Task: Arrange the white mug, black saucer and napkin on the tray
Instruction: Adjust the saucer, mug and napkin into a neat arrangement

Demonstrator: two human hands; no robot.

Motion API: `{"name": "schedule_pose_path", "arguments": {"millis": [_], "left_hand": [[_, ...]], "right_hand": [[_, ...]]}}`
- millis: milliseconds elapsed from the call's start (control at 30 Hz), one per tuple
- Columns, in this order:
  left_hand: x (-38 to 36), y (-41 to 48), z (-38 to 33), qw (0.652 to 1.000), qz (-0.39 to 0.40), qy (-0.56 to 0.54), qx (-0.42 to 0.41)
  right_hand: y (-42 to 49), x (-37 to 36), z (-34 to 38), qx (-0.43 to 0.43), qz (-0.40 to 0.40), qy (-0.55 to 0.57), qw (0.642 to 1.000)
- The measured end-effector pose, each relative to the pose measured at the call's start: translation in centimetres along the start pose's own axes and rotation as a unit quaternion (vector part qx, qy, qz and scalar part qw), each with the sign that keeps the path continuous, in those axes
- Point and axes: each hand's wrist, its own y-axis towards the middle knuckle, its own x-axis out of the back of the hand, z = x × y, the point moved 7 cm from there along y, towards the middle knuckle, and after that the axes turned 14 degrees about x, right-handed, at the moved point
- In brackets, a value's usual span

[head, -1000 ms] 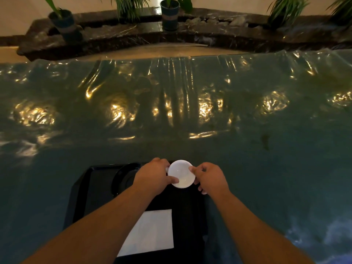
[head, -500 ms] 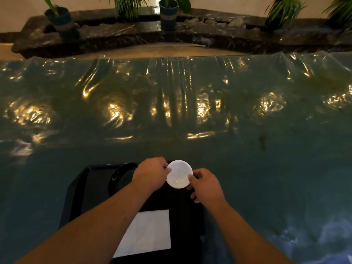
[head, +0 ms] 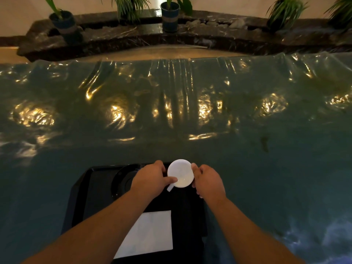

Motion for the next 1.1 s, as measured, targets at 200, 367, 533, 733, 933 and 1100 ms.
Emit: {"name": "schedule_pose_path", "arguments": {"millis": [200,367,533,733,933,1100], "left_hand": [[-0.1,0.2,-0.3,0.997,-0.013,-0.079,-0.017],[-1.2,0.7,-0.2,0.996,0.042,-0.072,0.02],[-1.2,0.7,-0.1,0.999,0.043,-0.032,0.007],[0.0,-1.7,1.8,0.994,-0.086,-0.013,-0.064],[1.0,-2.3,9.9,0.987,-0.157,0.001,0.032],[0.1,-0.7,12.6,0.997,-0.061,0.033,0.039]], "right_hand": [[-1.0,-0.1,-0.1,0.021,0.019,0.0,1.0],[0.4,0.2,0.0,0.023,0.041,0.037,0.998],[1.3,0.5,1.4,0.055,0.034,-0.015,0.998],[0.7,0.1,3.5,0.12,0.031,-0.196,0.973],[-1.3,-2.4,5.6,0.233,0.084,-0.257,0.934],[-0.8,-3.1,6.0,0.202,0.073,-0.248,0.945]]}}
